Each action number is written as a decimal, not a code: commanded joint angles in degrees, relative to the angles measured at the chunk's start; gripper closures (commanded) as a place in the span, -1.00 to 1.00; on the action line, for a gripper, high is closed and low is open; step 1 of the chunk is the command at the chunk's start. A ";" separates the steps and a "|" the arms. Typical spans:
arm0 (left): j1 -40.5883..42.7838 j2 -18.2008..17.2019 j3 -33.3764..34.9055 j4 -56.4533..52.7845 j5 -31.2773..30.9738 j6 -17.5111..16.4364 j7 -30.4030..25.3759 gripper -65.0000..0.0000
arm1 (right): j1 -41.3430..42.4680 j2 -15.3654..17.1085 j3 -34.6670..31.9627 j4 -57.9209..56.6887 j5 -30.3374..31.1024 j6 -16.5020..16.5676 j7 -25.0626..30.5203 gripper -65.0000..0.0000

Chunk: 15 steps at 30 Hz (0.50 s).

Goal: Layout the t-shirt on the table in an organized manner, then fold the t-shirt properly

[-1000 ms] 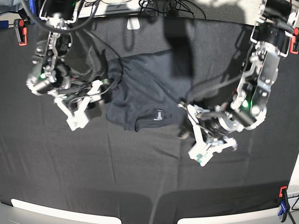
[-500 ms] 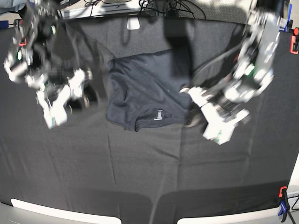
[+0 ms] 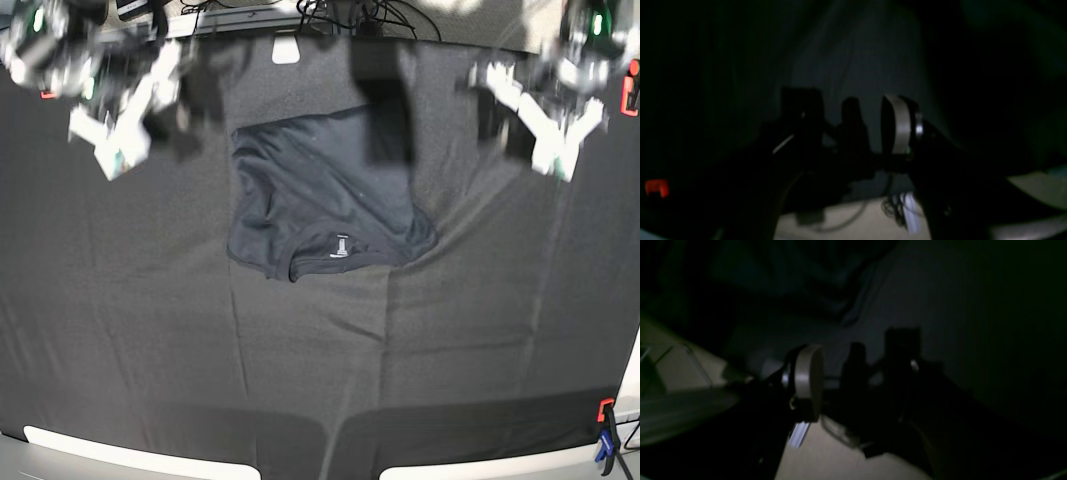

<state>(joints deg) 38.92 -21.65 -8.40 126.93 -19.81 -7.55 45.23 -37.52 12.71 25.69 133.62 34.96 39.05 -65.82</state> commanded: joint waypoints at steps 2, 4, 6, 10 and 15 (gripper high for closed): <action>3.52 -0.31 -0.87 2.10 -0.04 0.20 -0.72 0.20 | -3.87 0.46 0.28 1.38 1.05 0.95 1.11 0.07; 6.34 -0.42 -1.05 2.60 1.36 0.02 -0.63 0.20 | -7.34 0.44 0.28 1.38 1.25 0.95 1.09 0.07; 9.07 -0.46 -1.05 2.64 2.73 0.02 -0.48 0.20 | -10.93 0.50 0.31 1.38 0.57 0.95 1.09 0.07; 15.04 -0.46 -1.03 2.64 3.87 0.02 -0.28 0.20 | -18.16 0.44 0.28 1.38 -0.20 0.95 1.09 0.07; 22.23 -0.44 -0.98 0.44 3.82 -1.33 0.42 0.20 | -26.38 0.48 0.26 1.38 -1.27 0.95 1.07 0.07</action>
<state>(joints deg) 60.40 -21.76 -9.13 126.78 -16.05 -8.99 45.89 -63.18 12.86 25.67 134.10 32.97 39.05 -65.43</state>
